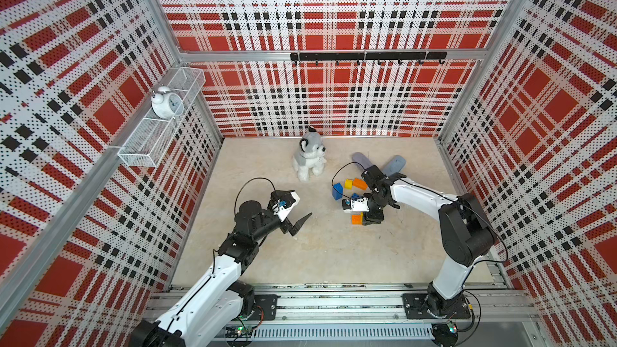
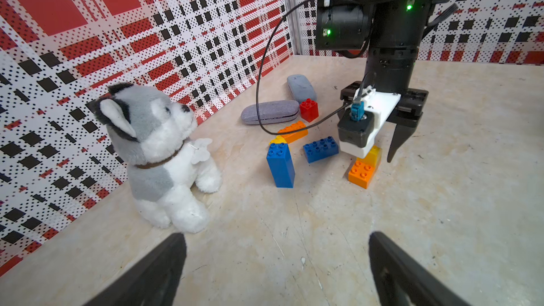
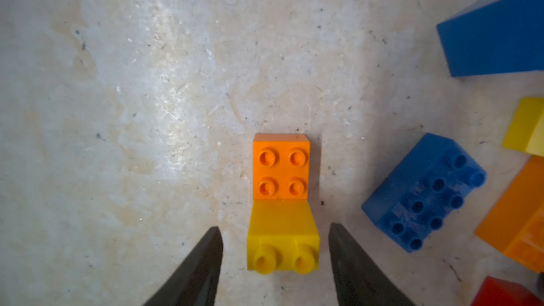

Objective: Assemble a fork with lego
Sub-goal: Assemble the lego brick with the lego brick, then pick up the lego brick from the center of the board.

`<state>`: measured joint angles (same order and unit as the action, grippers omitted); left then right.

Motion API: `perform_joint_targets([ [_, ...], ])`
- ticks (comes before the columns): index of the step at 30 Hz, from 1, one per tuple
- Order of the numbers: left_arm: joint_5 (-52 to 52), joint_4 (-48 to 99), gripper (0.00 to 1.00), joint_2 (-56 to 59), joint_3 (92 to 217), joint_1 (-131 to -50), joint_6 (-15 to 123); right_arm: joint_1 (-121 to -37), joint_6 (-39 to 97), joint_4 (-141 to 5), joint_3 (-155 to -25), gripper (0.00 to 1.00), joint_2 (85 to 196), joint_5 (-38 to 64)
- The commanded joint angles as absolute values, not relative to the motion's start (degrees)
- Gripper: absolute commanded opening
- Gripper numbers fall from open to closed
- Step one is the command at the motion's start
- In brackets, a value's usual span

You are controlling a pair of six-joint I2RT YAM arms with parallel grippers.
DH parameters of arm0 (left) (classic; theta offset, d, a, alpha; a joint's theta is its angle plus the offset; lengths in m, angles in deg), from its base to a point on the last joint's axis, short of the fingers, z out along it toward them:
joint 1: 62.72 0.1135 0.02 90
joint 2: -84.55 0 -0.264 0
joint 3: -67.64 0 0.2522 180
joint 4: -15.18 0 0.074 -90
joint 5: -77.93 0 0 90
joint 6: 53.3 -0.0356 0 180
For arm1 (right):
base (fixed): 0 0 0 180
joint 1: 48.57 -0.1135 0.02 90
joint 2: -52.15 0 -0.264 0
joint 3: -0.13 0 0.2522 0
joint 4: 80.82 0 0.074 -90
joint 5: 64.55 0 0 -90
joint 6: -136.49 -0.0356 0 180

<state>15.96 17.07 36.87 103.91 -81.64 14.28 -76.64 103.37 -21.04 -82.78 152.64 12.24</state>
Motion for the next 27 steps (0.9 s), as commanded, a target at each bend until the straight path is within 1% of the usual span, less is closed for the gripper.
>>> perform_joint_targets([
  [1,16.0,17.4,0.98,36.7,104.5,-81.0,13.7,-75.5,100.5,-22.5,-82.8,0.64,148.5,8.2],
  [5,15.8,17.4,0.98,37.1,104.4,-81.0,13.8,-75.2,98.7,-22.5,-82.9,0.63,146.8,6.5],
  [8,15.5,17.4,0.98,37.1,104.3,-81.0,13.7,-76.3,99.5,-22.2,-81.7,0.59,146.9,10.4],
  [10,15.4,17.4,0.98,36.8,104.4,-80.9,13.6,-76.3,99.3,-21.3,-82.0,0.58,147.4,10.9],
  [15,15.4,17.4,0.98,37.0,104.4,-80.9,13.8,-76.4,98.0,-22.3,-83.4,0.58,147.9,9.3],
  [19,15.1,17.1,0.98,37.0,104.5,-80.9,14.1,-75.9,91.4,-25.3,-86.1,0.64,150.0,11.8],
  [21,15.0,16.9,0.98,37.1,104.6,-80.9,14.6,-75.9,88.1,-24.7,-88.9,0.64,152.7,12.8],
  [24,14.6,16.4,0.98,37.3,104.5,-80.9,15.2,-75.9,79.9,-24.0,-93.3,0.59,157.1,15.1],
  [27,14.3,16.1,0.98,37.8,104.4,-80.8,15.3,-75.8,74.7,-26.4,-93.7,0.59,159.0,16.6],
])
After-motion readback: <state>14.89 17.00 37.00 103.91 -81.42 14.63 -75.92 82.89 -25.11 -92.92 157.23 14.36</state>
